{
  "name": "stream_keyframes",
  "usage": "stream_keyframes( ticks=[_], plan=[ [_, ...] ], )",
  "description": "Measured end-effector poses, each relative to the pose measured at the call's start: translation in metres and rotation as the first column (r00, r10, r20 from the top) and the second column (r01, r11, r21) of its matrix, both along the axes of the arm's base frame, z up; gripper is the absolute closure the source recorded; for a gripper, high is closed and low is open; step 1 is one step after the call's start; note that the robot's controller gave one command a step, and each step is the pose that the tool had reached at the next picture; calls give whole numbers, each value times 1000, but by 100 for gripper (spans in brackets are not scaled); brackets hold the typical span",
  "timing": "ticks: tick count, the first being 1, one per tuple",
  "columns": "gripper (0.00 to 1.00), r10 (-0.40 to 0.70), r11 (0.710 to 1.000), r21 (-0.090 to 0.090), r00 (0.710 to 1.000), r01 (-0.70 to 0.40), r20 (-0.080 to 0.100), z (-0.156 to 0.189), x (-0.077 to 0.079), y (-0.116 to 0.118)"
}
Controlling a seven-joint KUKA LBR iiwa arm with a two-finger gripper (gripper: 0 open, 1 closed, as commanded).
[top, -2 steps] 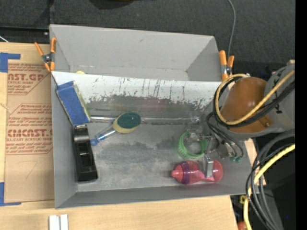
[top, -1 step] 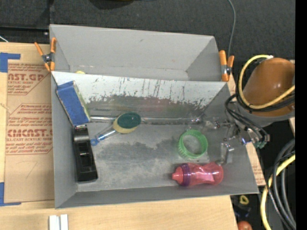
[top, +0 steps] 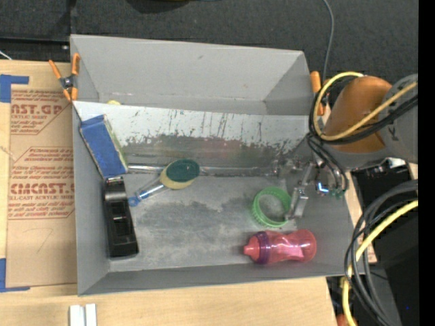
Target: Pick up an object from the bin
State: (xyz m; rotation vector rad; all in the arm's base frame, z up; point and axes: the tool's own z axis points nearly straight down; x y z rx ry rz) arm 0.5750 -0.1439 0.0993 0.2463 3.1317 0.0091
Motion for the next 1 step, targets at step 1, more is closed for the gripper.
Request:
stream_keyframes(
  ticks=[1],
  plan=[
    [0,581,814,-31,813,-580,42,-6,-56,13]
  ],
)
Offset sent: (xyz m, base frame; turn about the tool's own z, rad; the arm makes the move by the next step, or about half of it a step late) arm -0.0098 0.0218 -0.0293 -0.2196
